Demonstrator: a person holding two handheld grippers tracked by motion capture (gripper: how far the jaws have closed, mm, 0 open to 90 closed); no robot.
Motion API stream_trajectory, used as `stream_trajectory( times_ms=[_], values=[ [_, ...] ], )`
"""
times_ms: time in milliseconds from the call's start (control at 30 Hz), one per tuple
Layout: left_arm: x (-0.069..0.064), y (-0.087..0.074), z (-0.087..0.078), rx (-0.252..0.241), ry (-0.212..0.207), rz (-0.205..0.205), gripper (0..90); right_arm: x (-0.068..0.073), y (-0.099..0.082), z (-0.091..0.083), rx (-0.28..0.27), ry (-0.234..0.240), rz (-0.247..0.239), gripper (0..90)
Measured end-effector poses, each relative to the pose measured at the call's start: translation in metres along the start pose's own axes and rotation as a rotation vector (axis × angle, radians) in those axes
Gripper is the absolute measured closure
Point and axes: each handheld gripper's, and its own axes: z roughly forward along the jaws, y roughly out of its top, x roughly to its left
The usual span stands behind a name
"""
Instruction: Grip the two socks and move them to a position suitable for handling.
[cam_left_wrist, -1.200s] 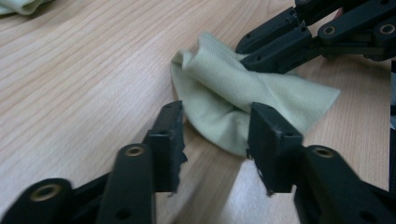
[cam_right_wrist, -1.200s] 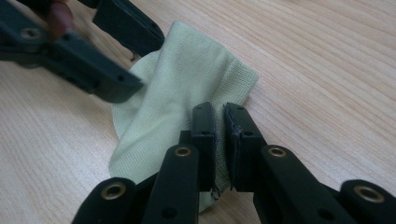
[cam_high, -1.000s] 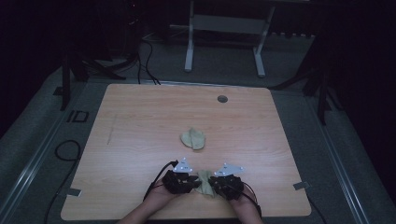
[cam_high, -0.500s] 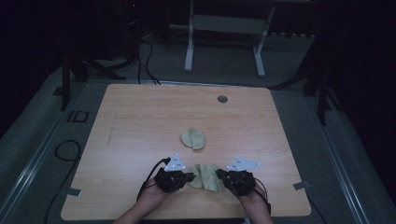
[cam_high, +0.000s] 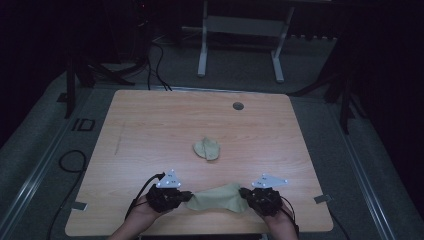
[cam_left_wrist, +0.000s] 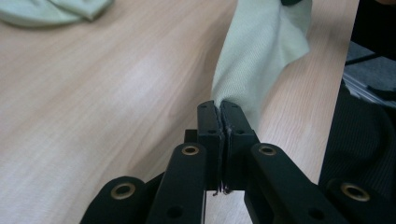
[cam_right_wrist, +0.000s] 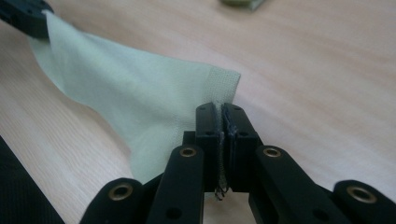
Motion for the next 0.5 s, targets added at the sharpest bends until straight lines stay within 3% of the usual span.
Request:
stream_trajectory(
  times_ms=[367,433,500],
  values=[
    [0.008,-0.01,0.023,0.034,0.002,0.01,85.0,-0.004,-0.015,0.018,0.063,-0.014,0.013,85.3],
    [0.008,-0.011,0.023,0.038,-0.007,0.007,70.1,-0.004,-0.016,0.019,0.074,-0.017,0.01,83.8],
    [0.009,-0.01,0.02,0.019,0.011,-0.004,59.0,-0.005,-0.017,0.018,0.085,-0.009,0.01,75.6]
  ],
)
